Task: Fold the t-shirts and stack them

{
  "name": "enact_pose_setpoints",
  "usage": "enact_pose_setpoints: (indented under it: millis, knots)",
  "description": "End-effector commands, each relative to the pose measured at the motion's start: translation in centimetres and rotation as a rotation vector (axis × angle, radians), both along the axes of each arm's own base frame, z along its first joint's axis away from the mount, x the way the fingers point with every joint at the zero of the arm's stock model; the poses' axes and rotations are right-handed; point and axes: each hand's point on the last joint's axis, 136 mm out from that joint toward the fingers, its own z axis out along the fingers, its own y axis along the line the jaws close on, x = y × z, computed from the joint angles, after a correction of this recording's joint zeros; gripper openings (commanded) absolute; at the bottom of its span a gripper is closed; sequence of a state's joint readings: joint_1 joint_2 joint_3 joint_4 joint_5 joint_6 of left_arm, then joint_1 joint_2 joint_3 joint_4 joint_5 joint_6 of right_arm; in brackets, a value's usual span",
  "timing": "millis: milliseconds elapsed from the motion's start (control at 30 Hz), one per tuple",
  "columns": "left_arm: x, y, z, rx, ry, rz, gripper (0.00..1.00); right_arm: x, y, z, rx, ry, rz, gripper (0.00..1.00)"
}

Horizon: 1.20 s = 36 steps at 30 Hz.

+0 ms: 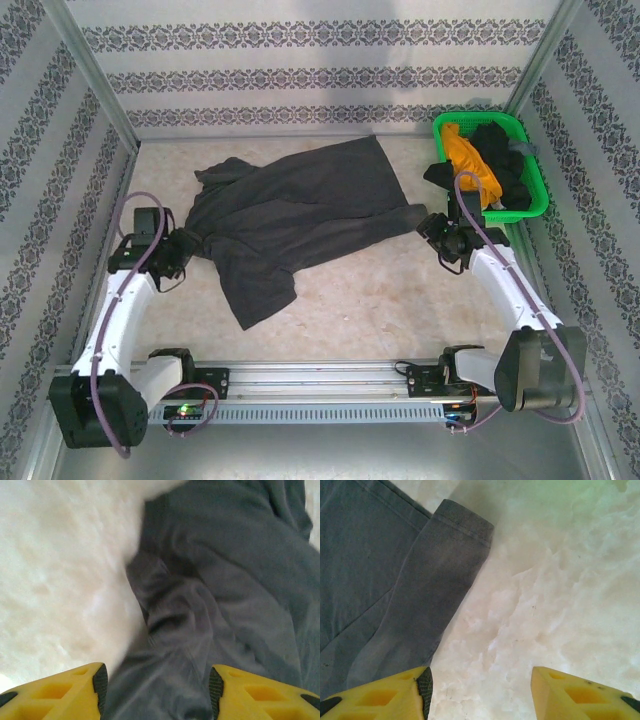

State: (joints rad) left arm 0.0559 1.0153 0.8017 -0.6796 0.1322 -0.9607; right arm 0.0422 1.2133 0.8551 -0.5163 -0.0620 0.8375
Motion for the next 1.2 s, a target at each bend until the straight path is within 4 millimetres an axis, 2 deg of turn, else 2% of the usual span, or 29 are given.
enact_pose_setpoints:
  millis: [0,133,233,333,400,433,500,533,567,600,633,700,800,967,1167]
  knots:
    - [-4.3,-3.9,-4.4,-0.085,0.183,-0.064,0.54,0.5,0.7,-0.3,-0.006,0.010,0.041,0.55]
    - [-7.5,-9.0,-7.5,-0.154,0.288,-0.172,0.54,0.7,1.8,-1.2,0.030,0.035,0.086,0.55]
    - [-9.1,-10.9,-9.2,-0.142,0.346,-0.236,0.58,0.6,2.0,-1.6,0.025,0.048,0.104,0.54]
    - [-9.1,-12.1,-10.9,-0.161,0.366,-0.251,0.61,0.4,2.1,-1.8,0.020,0.058,0.112,0.54]
    - [-8.3,-12.6,-11.5,-0.162,0.355,-0.255,0.60,0.4,2.0,-1.9,0.013,0.057,0.118,0.54]
    - [-7.7,-12.9,-11.8,-0.164,0.345,-0.254,0.56,0.4,1.9,-1.9,0.010,0.058,0.116,0.54]
    - [-6.9,-13.6,-12.7,-0.175,0.342,-0.255,0.42,0.6,1.3,-2.0,-0.005,0.054,0.097,0.54]
    - [-6.7,-13.8,-13.1,-0.177,0.353,-0.256,0.30,0.8,0.9,-2.1,-0.008,0.052,0.083,0.54]
    - [-6.7,-13.7,-13.5,-0.171,0.366,-0.250,0.13,1.1,0.5,-2.2,-0.007,0.049,0.068,0.54]
    - [-6.8,-13.4,-13.6,-0.157,0.376,-0.242,0.02,1.4,0.2,-2.4,-0.001,0.048,0.051,0.54]
    - [-7.1,-12.7,-13.2,-0.128,0.378,-0.223,0.00,1.8,-0.1,-2.5,0.011,0.046,0.034,0.54]
    - [-8.0,-10.7,-11.7,-0.067,0.361,-0.175,0.00,2.8,-0.3,-2.7,0.018,0.036,0.016,0.54]
    - [-10.6,-6.9,-8.7,0.025,0.330,-0.070,0.00,3.9,-0.8,-3.0,0.027,0.020,-0.031,0.54]
    - [-15.0,-1.9,-6.0,0.058,0.265,0.102,0.00,4.2,-0.8,-4.8,0.073,0.068,-0.116,0.53]
    - [-16.3,1.8,-2.7,0.186,0.216,0.234,0.00,2.7,-0.8,-6.7,0.087,0.121,-0.179,0.50]
